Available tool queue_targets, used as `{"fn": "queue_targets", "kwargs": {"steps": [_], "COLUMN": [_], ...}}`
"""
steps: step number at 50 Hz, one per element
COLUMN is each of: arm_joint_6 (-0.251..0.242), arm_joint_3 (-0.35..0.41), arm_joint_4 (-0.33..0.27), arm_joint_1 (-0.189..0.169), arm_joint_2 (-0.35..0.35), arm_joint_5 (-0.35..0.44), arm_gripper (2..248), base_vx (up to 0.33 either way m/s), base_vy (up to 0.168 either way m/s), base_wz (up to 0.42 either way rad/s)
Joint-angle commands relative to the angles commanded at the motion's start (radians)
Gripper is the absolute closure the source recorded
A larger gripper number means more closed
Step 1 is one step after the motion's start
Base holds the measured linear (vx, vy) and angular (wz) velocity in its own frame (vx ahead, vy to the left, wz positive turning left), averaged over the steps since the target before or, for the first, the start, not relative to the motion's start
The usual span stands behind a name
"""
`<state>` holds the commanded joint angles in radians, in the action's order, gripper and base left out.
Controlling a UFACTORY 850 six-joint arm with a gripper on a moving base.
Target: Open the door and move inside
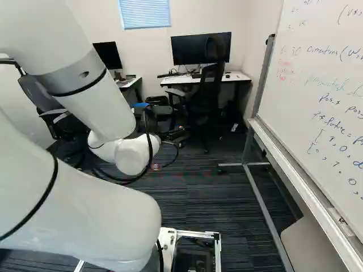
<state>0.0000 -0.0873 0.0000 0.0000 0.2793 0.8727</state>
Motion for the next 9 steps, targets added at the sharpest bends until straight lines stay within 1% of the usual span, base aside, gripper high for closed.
{"fn": "queue_targets", "kwargs": {"steps": [9], "arm_joint_6": [0.0], "arm_joint_3": [0.0], "arm_joint_4": [0.0], "arm_joint_1": [0.0], "arm_joint_2": [0.0], "arm_joint_5": [0.0], "arm_gripper": [3], "base_vx": [0.0], "base_vy": [0.0], "base_wz": [0.0]}}
